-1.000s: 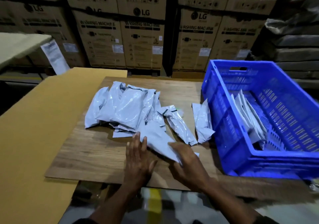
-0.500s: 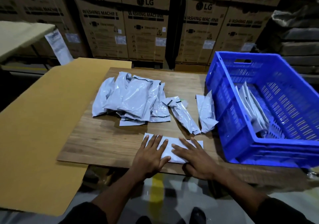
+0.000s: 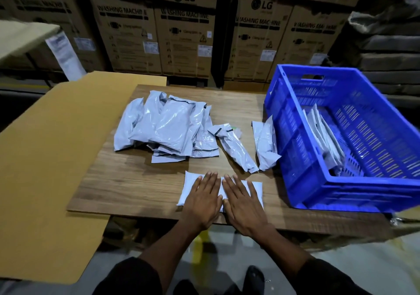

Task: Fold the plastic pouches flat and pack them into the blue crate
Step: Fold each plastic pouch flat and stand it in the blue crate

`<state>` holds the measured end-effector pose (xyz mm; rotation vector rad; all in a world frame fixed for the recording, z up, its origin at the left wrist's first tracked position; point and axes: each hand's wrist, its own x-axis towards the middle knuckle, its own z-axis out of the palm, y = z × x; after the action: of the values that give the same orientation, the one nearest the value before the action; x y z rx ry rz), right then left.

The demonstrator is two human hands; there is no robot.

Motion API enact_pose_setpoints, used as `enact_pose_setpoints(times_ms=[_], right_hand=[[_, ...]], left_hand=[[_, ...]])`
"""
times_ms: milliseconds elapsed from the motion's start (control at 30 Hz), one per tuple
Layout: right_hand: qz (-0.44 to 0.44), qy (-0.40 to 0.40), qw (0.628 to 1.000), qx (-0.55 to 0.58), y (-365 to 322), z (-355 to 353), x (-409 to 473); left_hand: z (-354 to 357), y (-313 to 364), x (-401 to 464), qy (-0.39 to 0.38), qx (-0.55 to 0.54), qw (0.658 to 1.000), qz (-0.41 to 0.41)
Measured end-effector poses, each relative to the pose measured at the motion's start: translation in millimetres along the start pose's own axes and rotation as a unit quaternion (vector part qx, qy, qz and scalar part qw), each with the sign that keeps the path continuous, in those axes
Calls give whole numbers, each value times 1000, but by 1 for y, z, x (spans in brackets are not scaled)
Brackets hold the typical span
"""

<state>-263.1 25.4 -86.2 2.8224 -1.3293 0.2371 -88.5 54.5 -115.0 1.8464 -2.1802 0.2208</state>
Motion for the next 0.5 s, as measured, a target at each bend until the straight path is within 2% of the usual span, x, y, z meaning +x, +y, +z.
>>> enact_pose_setpoints(times_ms=[233, 500], right_hand=[[-1, -8, 1000, -9, 0, 6, -4], [6, -41, 999, 2, 3, 6, 0]], left_hand=[[-2, 4, -13, 56, -9, 998, 12], [0, 1, -12, 62, -20, 998, 23]])
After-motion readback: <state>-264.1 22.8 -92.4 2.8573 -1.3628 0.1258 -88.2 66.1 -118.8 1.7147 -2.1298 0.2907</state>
